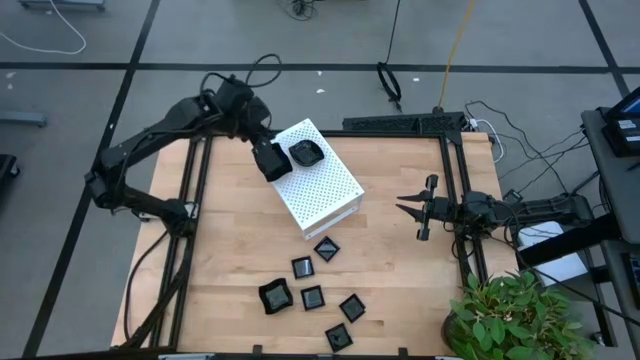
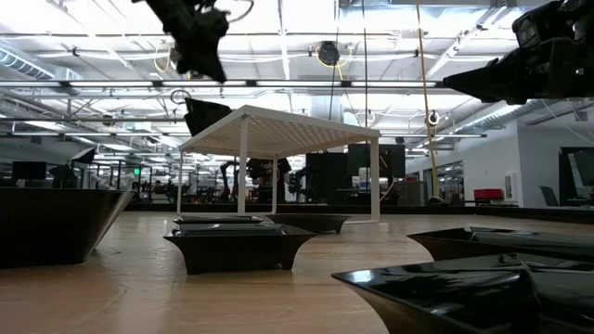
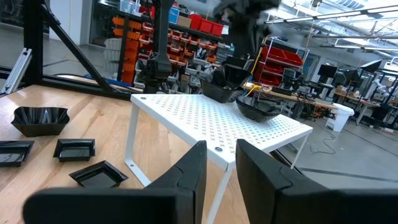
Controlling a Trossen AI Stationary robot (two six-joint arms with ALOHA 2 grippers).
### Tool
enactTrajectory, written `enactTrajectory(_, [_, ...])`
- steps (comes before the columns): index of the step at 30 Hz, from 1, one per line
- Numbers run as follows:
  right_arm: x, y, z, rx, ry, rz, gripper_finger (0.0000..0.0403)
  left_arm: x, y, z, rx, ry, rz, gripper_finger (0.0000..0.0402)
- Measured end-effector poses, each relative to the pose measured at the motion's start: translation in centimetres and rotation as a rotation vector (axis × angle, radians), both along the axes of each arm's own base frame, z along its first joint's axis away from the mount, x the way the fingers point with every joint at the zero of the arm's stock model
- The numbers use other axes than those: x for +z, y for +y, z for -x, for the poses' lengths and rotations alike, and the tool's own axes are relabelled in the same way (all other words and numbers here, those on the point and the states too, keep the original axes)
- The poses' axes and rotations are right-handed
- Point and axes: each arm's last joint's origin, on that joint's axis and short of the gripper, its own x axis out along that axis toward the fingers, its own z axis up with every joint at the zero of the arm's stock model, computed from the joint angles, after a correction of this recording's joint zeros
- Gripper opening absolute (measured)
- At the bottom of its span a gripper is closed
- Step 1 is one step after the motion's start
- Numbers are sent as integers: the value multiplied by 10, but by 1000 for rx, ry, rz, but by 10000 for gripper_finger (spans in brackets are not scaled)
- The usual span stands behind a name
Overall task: Pick & Place Mini shaped plates
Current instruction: Stack the distorted square plate on top of the stacked distorted square plates on the shelf
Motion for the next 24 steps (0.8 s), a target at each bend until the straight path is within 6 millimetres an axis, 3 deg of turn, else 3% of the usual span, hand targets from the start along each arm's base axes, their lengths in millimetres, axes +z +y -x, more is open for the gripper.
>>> enactTrajectory(3, [0, 0, 0, 0, 0, 0, 73, 19, -8, -4, -91, -14, -95, 46])
enactTrajectory(7, [0, 0, 0, 0, 0, 0, 73, 28, -25, -3, -193, 119, -295, 46])
enactTrajectory(12, [0, 0, 0, 0, 0, 0, 73, 21, -39, -4, -183, 273, -330, 43])
enactTrajectory(18, [0, 0, 0, 0, -1, 0, 73, 11, -45, -10, -79, 343, -336, 5])
enactTrajectory(24, [0, 0, 0, 0, 0, 0, 73, -12, -44, -10, 3, 378, -265, 20])
